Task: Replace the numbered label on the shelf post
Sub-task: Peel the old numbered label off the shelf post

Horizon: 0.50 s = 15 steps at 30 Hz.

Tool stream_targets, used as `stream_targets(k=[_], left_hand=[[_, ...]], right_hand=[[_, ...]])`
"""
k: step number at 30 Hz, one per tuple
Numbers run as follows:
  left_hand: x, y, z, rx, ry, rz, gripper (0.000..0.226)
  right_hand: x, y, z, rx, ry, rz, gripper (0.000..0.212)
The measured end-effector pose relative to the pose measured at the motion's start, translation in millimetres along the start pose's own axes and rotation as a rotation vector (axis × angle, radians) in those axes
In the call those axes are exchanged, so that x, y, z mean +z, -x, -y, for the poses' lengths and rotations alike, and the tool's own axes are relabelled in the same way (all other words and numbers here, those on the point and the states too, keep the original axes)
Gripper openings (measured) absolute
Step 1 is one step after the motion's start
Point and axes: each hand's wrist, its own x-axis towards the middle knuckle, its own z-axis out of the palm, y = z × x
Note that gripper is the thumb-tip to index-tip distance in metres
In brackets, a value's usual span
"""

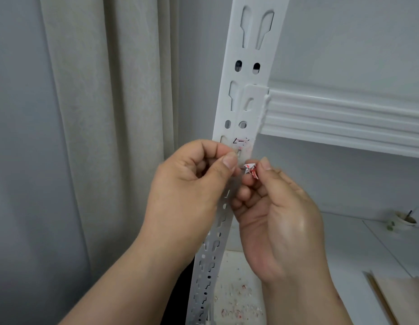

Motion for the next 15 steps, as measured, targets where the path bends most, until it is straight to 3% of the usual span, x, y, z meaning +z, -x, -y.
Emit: stream_targets(k=[7, 11, 15], left_hand=[[3.6, 9.4, 4.2, -0.051, -0.071, 0.016, 0.015], [4.7, 11.7, 3.3, -0.006, -0.177, -0.022, 0.016], [5.9, 13.2, -0.2, 0.006, -0.259, -0.007, 0.019]], right_hand=[[-7.2, 5.0, 0.0, 0.140, -0.100, 0.095, 0.015], [-11.7, 7.8, 1.5, 0.128, -0.053, 0.104, 0.034], [-15.1, 9.4, 0.1, 0.108, -0.005, 0.064, 0.029]])
